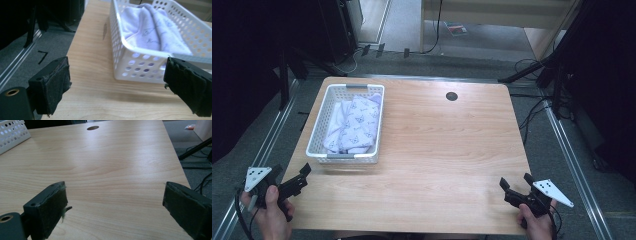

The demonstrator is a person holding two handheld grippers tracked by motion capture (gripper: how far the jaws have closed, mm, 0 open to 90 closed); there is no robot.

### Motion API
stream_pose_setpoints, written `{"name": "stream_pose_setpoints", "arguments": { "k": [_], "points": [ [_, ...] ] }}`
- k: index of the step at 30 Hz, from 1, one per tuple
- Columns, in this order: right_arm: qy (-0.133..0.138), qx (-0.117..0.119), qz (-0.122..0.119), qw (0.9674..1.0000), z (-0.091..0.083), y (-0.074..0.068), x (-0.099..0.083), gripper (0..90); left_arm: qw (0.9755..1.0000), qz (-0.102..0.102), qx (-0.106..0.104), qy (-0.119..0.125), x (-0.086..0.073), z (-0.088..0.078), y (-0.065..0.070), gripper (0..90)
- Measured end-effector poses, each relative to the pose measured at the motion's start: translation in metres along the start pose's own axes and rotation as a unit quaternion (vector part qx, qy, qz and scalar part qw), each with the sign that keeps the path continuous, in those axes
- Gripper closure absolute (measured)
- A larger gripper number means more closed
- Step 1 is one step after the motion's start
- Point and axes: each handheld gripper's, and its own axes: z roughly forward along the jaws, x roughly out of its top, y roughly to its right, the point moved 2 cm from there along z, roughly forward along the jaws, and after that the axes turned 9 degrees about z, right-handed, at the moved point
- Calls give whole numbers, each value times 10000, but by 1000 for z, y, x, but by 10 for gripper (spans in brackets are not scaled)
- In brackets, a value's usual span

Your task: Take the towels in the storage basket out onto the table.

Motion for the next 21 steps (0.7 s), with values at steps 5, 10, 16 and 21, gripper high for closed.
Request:
{"name": "stream_pose_setpoints", "arguments": {
  "k": [5,10,16,21],
  "points": [
    [-10,-1,4,10000,0,0,0,58,9998,95,-180,9,20,-5,8,75],
    [-16,-9,4,10000,0,0,0,58,9991,295,-300,-65,43,1,22,75],
    [-9,7,10,10000,0,0,0,58,9976,463,-479,-198,70,18,35,75],
    [-8,13,3,10000,0,0,0,58,9949,613,-558,-581,87,41,47,75]
  ]
}}
